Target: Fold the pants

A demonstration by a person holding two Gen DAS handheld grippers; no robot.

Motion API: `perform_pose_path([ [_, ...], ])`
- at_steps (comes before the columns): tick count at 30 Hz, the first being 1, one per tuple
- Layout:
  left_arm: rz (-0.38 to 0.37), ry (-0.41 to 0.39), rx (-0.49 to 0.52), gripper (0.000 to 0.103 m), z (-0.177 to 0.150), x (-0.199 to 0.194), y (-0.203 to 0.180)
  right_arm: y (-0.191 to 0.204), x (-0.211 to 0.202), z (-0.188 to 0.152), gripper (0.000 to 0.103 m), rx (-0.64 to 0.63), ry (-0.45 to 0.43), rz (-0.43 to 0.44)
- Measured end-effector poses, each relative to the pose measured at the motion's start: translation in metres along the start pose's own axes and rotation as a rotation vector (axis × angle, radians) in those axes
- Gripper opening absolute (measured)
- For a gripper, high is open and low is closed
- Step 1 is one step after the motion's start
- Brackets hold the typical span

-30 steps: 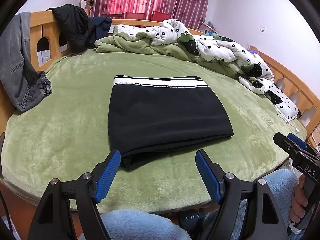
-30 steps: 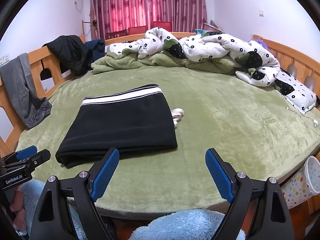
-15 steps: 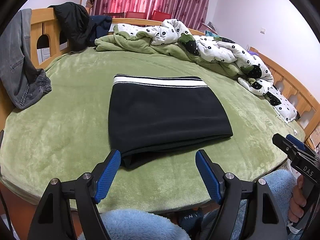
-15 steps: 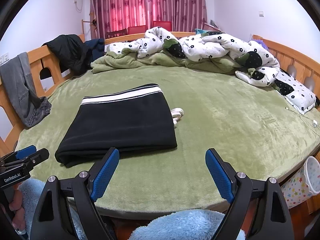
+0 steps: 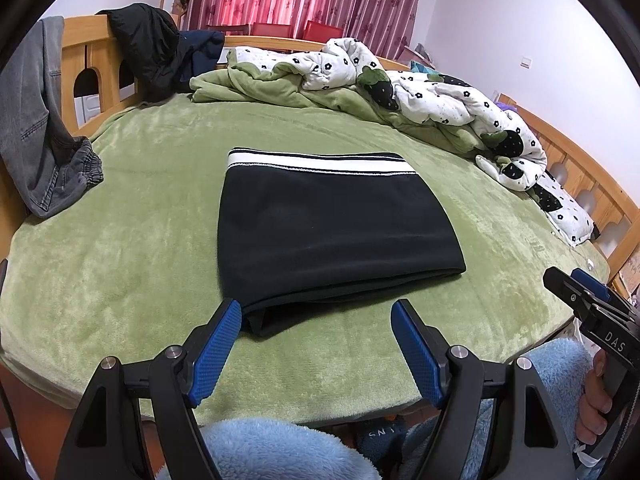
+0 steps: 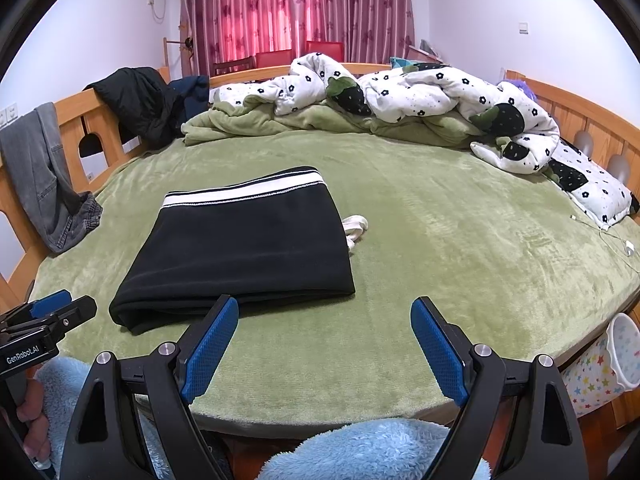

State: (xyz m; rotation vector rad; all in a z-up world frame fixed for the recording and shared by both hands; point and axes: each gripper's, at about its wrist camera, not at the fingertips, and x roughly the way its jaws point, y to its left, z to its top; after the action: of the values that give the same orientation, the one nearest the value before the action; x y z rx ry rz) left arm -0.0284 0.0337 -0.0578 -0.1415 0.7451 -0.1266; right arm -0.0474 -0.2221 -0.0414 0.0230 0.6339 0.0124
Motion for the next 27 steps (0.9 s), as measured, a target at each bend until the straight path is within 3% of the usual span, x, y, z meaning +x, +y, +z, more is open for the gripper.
perform_pose_path([
  [27,0.014,0.002,0.004,0.076,-0.002,0.000,0.003,-0.010,-0.002,-0.003,0.087,-0.004,-0.007,0.009],
])
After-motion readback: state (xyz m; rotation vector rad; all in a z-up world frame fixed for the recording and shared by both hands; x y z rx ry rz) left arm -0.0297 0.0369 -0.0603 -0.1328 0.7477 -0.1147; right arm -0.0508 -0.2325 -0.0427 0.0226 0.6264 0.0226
